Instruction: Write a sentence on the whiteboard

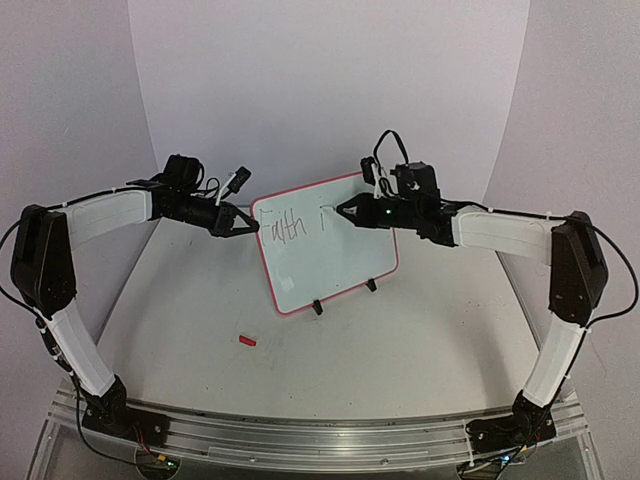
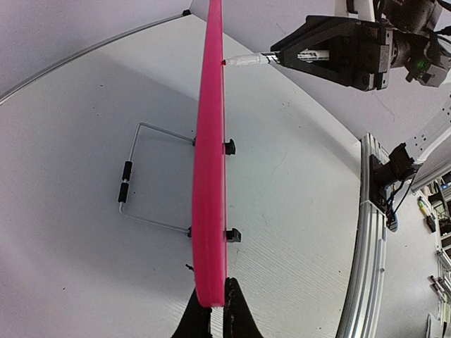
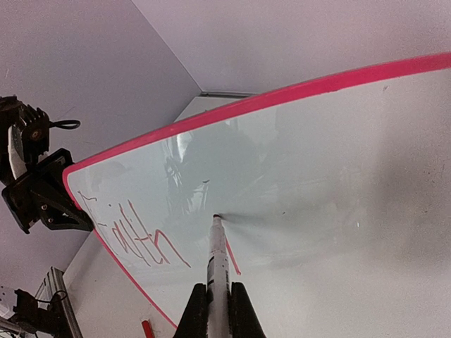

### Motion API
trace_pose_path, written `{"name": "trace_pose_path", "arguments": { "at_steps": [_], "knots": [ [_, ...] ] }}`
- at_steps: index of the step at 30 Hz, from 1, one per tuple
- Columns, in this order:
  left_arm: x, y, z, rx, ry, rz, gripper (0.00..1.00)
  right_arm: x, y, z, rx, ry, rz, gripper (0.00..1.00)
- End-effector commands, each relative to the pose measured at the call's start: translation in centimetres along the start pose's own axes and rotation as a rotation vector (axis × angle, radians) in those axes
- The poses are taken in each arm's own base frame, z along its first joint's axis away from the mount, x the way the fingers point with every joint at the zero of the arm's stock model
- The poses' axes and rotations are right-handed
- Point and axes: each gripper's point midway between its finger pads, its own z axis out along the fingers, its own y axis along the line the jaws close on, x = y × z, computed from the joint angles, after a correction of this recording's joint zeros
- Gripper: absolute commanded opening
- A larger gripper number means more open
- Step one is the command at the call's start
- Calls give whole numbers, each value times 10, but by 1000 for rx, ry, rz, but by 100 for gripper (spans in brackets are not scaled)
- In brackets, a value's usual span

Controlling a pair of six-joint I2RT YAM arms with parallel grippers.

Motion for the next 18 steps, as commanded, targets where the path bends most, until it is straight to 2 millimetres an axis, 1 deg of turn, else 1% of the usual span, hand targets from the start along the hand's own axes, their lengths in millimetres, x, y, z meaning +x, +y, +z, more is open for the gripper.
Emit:
{"name": "trace_pose_path", "arguments": {
  "at_steps": [1, 4, 6, 11, 18],
  "knots": [
    [4, -14, 7, 33, 36, 25, 0, -27, 18, -25, -19, -93, -38, 0],
    [4, -14, 7, 34, 36, 25, 0, -25, 20, -33, -18, -95, -34, 0],
    [4, -15, 7, 34, 36, 25, 0, -21, 18, -33, -16, -85, -25, 0],
    [4, -15, 7, 34, 36, 27, 0, -11, 10, -27, 5, -64, -11, 0],
    [3, -16, 6, 32, 35, 31, 0, -10, 3, -16, 25, -43, -2, 0]
  ]
}}
